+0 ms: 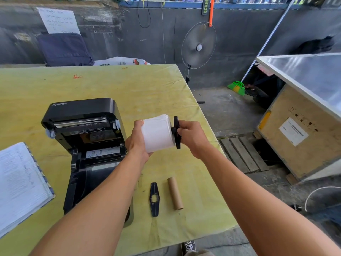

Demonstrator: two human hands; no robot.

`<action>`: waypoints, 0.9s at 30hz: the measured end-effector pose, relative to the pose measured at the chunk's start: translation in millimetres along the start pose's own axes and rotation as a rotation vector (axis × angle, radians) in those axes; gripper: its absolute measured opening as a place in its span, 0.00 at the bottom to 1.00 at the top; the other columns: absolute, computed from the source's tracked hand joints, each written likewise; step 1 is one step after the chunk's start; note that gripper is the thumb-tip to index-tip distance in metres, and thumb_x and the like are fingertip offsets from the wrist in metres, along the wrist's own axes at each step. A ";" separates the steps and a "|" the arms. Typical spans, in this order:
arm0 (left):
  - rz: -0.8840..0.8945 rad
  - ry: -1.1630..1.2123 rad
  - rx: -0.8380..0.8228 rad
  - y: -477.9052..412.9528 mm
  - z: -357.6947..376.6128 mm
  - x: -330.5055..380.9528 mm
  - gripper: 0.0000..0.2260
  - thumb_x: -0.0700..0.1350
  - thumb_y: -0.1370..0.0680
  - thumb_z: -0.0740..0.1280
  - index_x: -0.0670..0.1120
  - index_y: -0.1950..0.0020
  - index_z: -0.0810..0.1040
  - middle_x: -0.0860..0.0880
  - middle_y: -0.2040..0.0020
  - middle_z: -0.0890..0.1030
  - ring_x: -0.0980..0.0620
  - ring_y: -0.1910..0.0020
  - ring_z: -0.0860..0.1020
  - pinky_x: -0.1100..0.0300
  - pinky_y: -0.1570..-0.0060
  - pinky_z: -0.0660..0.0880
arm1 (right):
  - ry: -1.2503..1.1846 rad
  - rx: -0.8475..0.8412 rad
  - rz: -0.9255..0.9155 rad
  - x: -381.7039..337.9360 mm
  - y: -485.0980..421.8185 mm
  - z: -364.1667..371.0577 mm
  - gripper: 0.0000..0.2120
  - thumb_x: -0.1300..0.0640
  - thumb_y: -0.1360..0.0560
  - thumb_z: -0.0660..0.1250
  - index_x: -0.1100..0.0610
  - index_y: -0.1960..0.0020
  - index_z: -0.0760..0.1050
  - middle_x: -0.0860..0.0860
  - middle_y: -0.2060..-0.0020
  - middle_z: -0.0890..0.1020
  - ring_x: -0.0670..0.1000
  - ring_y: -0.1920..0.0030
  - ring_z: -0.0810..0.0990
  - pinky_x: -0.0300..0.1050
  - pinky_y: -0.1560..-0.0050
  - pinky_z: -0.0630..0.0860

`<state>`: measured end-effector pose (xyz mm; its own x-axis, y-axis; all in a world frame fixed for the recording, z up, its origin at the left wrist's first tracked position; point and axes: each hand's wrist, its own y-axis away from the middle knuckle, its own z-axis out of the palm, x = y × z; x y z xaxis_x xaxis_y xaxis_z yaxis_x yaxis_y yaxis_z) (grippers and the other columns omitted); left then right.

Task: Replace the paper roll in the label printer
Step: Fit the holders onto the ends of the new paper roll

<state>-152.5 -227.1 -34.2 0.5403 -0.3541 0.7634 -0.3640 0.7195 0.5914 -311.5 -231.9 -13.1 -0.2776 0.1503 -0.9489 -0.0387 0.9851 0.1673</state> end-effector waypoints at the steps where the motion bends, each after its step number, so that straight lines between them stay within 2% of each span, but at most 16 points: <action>1: 0.003 -0.005 -0.002 1.5 0.4 -0.4 0.18 0.60 0.35 0.72 0.49 0.55 0.76 0.47 0.57 0.81 0.47 0.63 0.81 0.57 0.67 0.77 | 0.059 0.032 -0.048 0.0 1.8 1.6 0.19 0.70 0.27 0.53 0.64 0.46 0.81 0.54 0.59 0.77 0.54 0.57 0.73 0.50 0.47 0.76; 3: 0.010 -0.010 0.000 4.6 2.2 -1.2 0.18 0.60 0.35 0.73 0.49 0.55 0.75 0.47 0.57 0.81 0.46 0.63 0.81 0.57 0.67 0.77 | 0.197 0.109 -0.148 -1.5 5.7 5.4 0.22 0.68 0.26 0.53 0.58 0.41 0.81 0.56 0.55 0.84 0.59 0.54 0.80 0.46 0.57 0.75; 5: 0.007 -0.005 0.002 6.7 3.6 -1.6 0.18 0.59 0.35 0.73 0.49 0.54 0.75 0.47 0.56 0.81 0.46 0.62 0.81 0.57 0.67 0.77 | 0.340 0.150 -0.250 -3.8 9.9 9.6 0.23 0.67 0.27 0.53 0.57 0.39 0.79 0.58 0.55 0.86 0.64 0.53 0.80 0.46 0.63 0.73; 7: -0.007 0.012 -0.012 8.3 4.1 -1.7 0.20 0.60 0.35 0.72 0.49 0.51 0.76 0.46 0.54 0.82 0.45 0.60 0.82 0.56 0.66 0.78 | 0.409 0.146 -0.320 -5.3 14.1 12.5 0.27 0.67 0.27 0.53 0.54 0.33 0.77 0.57 0.58 0.85 0.63 0.59 0.78 0.45 0.65 0.69; 8: -0.014 0.017 -0.020 8.6 3.9 -1.6 0.20 0.60 0.35 0.72 0.49 0.50 0.76 0.46 0.54 0.82 0.44 0.59 0.82 0.55 0.65 0.78 | 0.404 0.140 -0.326 -5.5 15.8 12.1 0.29 0.68 0.27 0.53 0.52 0.31 0.75 0.55 0.58 0.85 0.61 0.59 0.78 0.45 0.65 0.71; 10: -0.014 0.011 -0.035 8.6 2.3 -1.6 0.20 0.60 0.34 0.71 0.49 0.50 0.77 0.46 0.53 0.82 0.44 0.59 0.82 0.55 0.63 0.78 | 0.323 0.135 -0.292 -4.9 18.6 7.3 0.28 0.68 0.26 0.55 0.50 0.31 0.76 0.54 0.52 0.87 0.59 0.55 0.81 0.46 0.62 0.77; 12: -0.004 0.008 -0.054 8.2 -1.1 -1.6 0.19 0.60 0.34 0.71 0.49 0.50 0.77 0.46 0.52 0.82 0.44 0.58 0.82 0.55 0.63 0.78 | 0.200 0.104 -0.231 -2.2 19.3 0.2 0.24 0.67 0.24 0.61 0.50 0.33 0.78 0.52 0.47 0.87 0.54 0.53 0.84 0.44 0.59 0.79; 14: -0.010 0.005 -0.087 7.7 -4.2 -1.6 0.22 0.60 0.33 0.70 0.49 0.44 0.77 0.46 0.50 0.82 0.43 0.56 0.82 0.55 0.62 0.77 | 0.055 0.040 -0.176 1.3 19.2 -6.5 0.20 0.67 0.25 0.67 0.53 0.36 0.81 0.50 0.45 0.86 0.48 0.51 0.85 0.41 0.50 0.80; 16: -0.016 0.006 -0.112 8.2 -5.1 -2.2 0.25 0.60 0.33 0.70 0.49 0.40 0.77 0.45 0.48 0.82 0.43 0.54 0.82 0.54 0.62 0.77 | -0.042 0.012 -0.155 3.6 19.4 -12.4 0.17 0.67 0.27 0.72 0.57 0.40 0.83 0.50 0.47 0.86 0.47 0.49 0.85 0.41 0.46 0.78; 19: -0.004 0.012 -0.104 9.5 -3.8 -2.3 0.25 0.60 0.34 0.70 0.49 0.42 0.77 0.45 0.50 0.83 0.42 0.55 0.82 0.55 0.63 0.77 | -0.162 -0.023 -0.143 6.9 19.5 -17.4 0.12 0.67 0.25 0.71 0.61 0.42 0.83 0.51 0.52 0.86 0.49 0.52 0.85 0.40 0.49 0.81; 22: 0.002 0.004 -0.095 8.1 -2.7 -2.3 0.23 0.61 0.35 0.70 0.50 0.45 0.77 0.45 0.50 0.82 0.42 0.55 0.82 0.54 0.62 0.77 | -0.228 -0.042 -0.126 9.3 17.6 -20.3 0.12 0.69 0.24 0.69 0.64 0.41 0.81 0.53 0.52 0.85 0.47 0.58 0.85 0.35 0.56 0.81; 25: 0.017 -0.028 -0.115 7.2 -1.6 -3.0 0.20 0.61 0.35 0.70 0.50 0.49 0.77 0.46 0.51 0.82 0.43 0.57 0.82 0.54 0.62 0.77 | -0.210 -0.023 -0.103 8.5 14.6 -23.5 0.16 0.68 0.27 0.74 0.63 0.40 0.80 0.54 0.54 0.83 0.46 0.62 0.85 0.35 0.60 0.81; 27: 0.024 -0.046 -0.129 7.2 0.1 -3.2 0.19 0.61 0.34 0.70 0.51 0.51 0.77 0.46 0.52 0.82 0.43 0.58 0.82 0.55 0.62 0.77 | -0.220 -0.021 -0.076 8.8 12.9 -25.1 0.13 0.68 0.28 0.75 0.64 0.44 0.81 0.54 0.58 0.84 0.48 0.62 0.85 0.34 0.61 0.80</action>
<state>-157.0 -220.9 -32.3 0.4964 -0.3609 0.7895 -0.2740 0.7979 0.5370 -338.5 -220.0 -12.6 -0.0574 0.0920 -0.9941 -0.0719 0.9928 0.0960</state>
